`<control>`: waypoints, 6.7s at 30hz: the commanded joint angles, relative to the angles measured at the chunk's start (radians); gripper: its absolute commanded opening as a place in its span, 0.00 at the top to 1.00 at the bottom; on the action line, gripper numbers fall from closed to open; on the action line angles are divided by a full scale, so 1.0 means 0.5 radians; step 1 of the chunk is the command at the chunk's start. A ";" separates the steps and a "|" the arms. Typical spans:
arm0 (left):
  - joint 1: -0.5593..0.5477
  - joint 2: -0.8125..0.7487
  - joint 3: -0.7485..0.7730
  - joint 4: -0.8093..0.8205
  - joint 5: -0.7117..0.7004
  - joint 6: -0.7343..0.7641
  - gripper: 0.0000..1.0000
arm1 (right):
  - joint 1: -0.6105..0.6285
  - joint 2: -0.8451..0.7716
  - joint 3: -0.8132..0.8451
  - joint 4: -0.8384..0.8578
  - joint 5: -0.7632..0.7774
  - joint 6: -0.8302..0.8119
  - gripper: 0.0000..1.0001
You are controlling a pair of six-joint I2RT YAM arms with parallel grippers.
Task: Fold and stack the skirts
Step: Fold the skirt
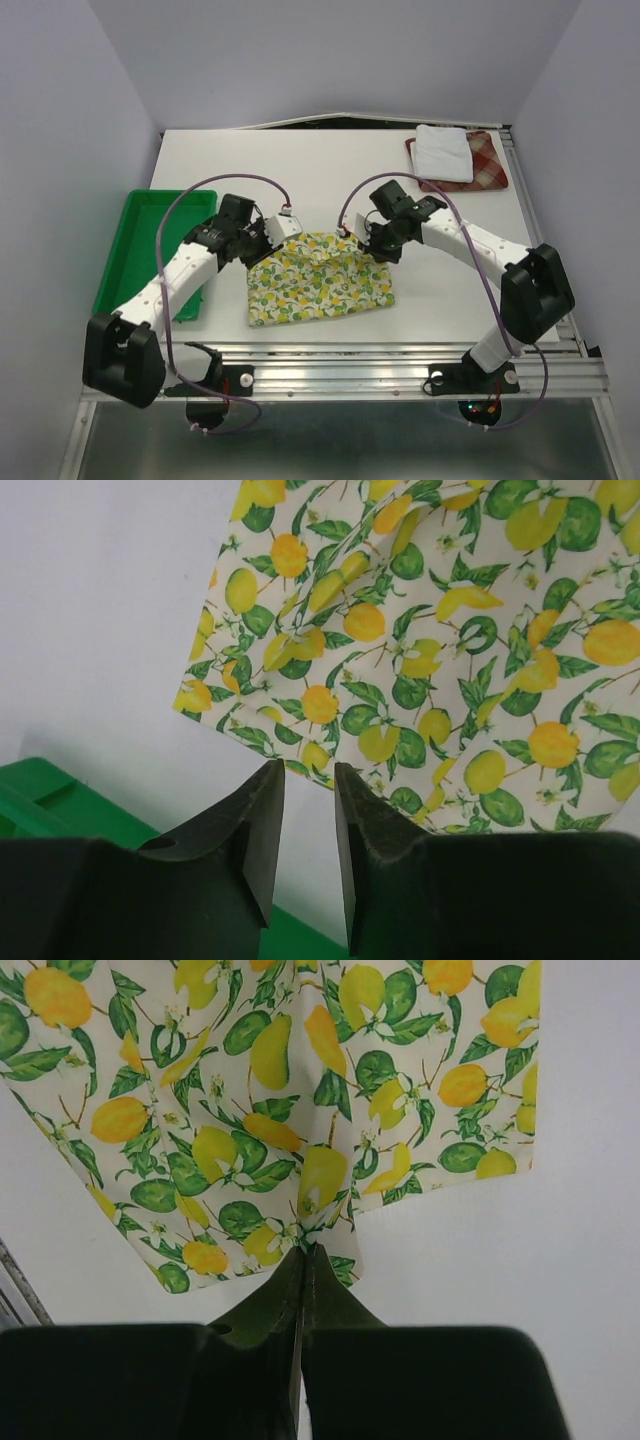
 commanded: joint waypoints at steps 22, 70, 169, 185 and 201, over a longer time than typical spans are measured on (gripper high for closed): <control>0.235 0.918 0.503 -0.314 0.426 0.703 0.62 | -0.022 0.250 0.107 0.276 0.129 0.015 0.99; 0.376 0.772 0.582 -0.280 0.269 0.669 1.00 | -0.078 0.210 0.144 0.300 0.188 -0.015 0.99; 0.609 1.216 0.843 0.024 0.273 -0.043 0.47 | -0.421 1.483 1.264 -0.295 -0.552 -0.132 0.99; 0.640 0.909 0.582 -0.019 0.294 -0.579 0.46 | -0.679 0.999 0.442 -0.016 -0.665 0.901 0.99; 0.578 1.495 0.895 0.021 0.536 -0.807 0.44 | -0.679 0.544 -0.368 0.677 -0.767 1.742 0.99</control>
